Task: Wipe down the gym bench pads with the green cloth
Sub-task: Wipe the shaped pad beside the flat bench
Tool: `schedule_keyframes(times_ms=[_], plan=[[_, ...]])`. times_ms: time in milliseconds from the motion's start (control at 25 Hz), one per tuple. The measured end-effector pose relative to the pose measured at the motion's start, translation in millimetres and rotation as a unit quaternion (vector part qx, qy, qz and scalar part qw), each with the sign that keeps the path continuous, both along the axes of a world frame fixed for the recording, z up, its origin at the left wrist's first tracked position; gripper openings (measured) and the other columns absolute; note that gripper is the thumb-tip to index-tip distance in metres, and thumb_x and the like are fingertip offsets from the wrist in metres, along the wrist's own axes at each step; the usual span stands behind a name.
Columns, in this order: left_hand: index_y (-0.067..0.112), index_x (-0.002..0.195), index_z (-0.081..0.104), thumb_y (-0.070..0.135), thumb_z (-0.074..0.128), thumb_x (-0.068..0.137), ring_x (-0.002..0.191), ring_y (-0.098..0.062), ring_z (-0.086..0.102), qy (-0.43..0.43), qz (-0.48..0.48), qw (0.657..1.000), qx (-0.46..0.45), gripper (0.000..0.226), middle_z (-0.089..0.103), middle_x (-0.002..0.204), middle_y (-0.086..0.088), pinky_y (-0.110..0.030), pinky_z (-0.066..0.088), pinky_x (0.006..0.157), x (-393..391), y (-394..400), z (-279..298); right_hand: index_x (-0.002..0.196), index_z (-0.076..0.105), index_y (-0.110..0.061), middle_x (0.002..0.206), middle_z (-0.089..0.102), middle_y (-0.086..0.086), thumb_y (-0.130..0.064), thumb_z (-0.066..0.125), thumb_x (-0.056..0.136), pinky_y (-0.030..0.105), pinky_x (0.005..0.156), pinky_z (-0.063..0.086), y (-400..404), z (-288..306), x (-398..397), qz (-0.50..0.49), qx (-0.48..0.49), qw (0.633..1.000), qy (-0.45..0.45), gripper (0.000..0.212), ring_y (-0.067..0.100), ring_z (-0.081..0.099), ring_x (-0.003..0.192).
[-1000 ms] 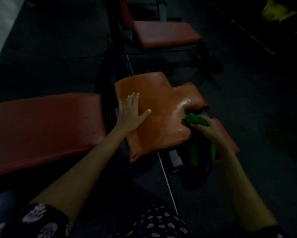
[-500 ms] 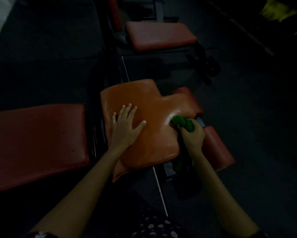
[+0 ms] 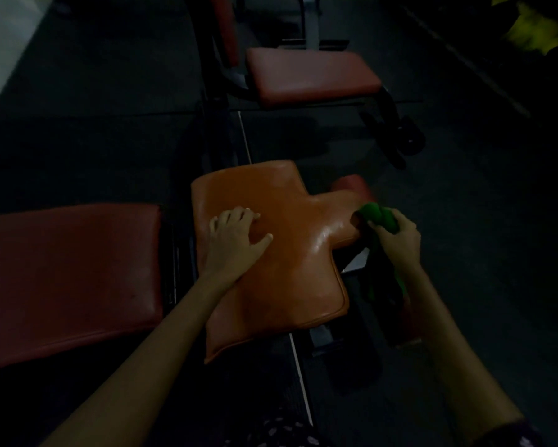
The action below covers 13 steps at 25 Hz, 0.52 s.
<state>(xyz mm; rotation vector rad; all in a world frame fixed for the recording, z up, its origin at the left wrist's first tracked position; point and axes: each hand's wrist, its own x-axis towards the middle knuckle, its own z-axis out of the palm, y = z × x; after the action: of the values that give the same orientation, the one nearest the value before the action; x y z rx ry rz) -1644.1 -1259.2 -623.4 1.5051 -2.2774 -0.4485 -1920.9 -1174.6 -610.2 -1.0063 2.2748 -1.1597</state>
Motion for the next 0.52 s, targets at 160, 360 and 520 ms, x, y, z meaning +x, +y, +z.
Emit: schedule_keyframes(times_ms=[160, 360, 520], plan=[[0.02, 0.145, 0.031, 0.061, 0.044, 0.089, 0.143, -0.021, 0.016, 0.0, 0.048, 0.999, 0.022, 0.071, 0.024, 0.154, -0.004, -0.047, 0.004, 0.117, -10.9, -41.1, 0.3, 0.121, 0.059, -0.02, 0.114, 0.063, 0.01, -0.031, 0.066, 0.083, 0.047, 0.088, 0.049, -72.7, 9.0, -22.4, 0.127, 0.102, 0.973, 0.161, 0.04, 0.031, 0.056, 0.108], [0.024, 0.146, 0.03, 0.072, 0.025, 0.077, 0.146, -0.014, 0.006, 0.033, 0.053, 0.998, 0.016, 0.084, 0.018, 0.157, 0.0, -0.046, -0.003, 0.116, -10.7, -45.7, -14.7, 0.123, 0.057, -0.021, 0.119, 0.06, 0.01, -0.026, 0.067, 0.082, 0.036, 0.09, 0.046, -139.6, 22.9, -27.5, 0.338, 0.21, 0.896, 0.196, 0.043, 0.025, 0.055, 0.11], [0.026, 0.145, 0.032, 0.072, 0.02, 0.075, 0.145, -0.012, 0.008, 0.047, 0.061, 0.997, 0.007, 0.085, 0.02, 0.156, 0.002, -0.044, -0.003, 0.116, -10.1, -47.2, -17.0, 0.12, 0.058, -0.017, 0.112, 0.059, 0.003, -0.019, 0.065, 0.084, 0.03, 0.082, 0.043, -166.4, 33.3, -5.6, 0.438, 0.275, 0.84, 0.163, 0.038, 0.019, 0.056, 0.101]])
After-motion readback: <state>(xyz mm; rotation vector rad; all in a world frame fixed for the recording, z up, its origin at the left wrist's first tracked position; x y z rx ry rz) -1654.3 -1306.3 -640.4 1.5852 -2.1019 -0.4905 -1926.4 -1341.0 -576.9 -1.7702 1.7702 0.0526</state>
